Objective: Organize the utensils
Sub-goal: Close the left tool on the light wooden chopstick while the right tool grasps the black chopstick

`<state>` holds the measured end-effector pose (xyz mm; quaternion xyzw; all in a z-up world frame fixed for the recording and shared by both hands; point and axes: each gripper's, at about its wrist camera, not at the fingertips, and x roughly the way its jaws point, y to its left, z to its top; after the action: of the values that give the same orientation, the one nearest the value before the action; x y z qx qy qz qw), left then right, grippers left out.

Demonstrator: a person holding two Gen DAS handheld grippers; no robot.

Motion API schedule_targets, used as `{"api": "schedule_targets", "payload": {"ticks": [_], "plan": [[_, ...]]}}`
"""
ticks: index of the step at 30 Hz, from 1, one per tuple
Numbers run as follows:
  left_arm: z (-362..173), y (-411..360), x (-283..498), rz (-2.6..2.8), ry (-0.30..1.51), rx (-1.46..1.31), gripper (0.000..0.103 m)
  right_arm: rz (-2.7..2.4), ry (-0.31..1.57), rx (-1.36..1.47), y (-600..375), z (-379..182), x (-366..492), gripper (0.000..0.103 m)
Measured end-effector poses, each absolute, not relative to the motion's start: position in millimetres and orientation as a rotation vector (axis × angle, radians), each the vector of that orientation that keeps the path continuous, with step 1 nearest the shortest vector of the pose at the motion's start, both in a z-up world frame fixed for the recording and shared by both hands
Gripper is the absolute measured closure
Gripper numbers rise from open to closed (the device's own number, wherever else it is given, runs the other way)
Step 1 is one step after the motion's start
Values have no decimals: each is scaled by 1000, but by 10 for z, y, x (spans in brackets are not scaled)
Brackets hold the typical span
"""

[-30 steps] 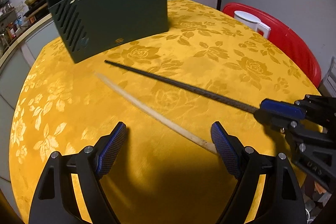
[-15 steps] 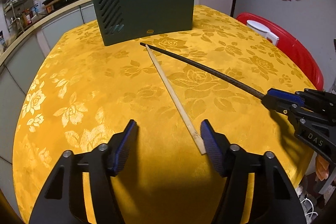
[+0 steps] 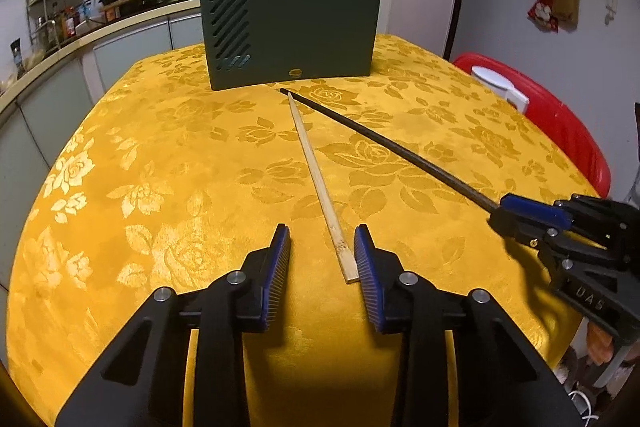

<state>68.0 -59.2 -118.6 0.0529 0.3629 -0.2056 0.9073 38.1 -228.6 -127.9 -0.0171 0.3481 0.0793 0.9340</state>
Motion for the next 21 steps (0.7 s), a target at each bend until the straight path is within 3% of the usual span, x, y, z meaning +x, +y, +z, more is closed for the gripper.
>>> {"api": "schedule_targets", "payload": {"ticks": [3,7,16,21], "plan": [[-1194,-611,665,-433,738,104,71,167,698,-40,-2283,-1288,382,87],[-1199,-601,686,-440,740,82,94,176,698,-38,-2284,-1288,400,87],[-1172,-593,689,-434,754,100,97,189,730,30,-2346,-1256,434,93],[-892,-500,594,-396,661,134,97,196,696,63,-2389,-1092,373,95]]}}
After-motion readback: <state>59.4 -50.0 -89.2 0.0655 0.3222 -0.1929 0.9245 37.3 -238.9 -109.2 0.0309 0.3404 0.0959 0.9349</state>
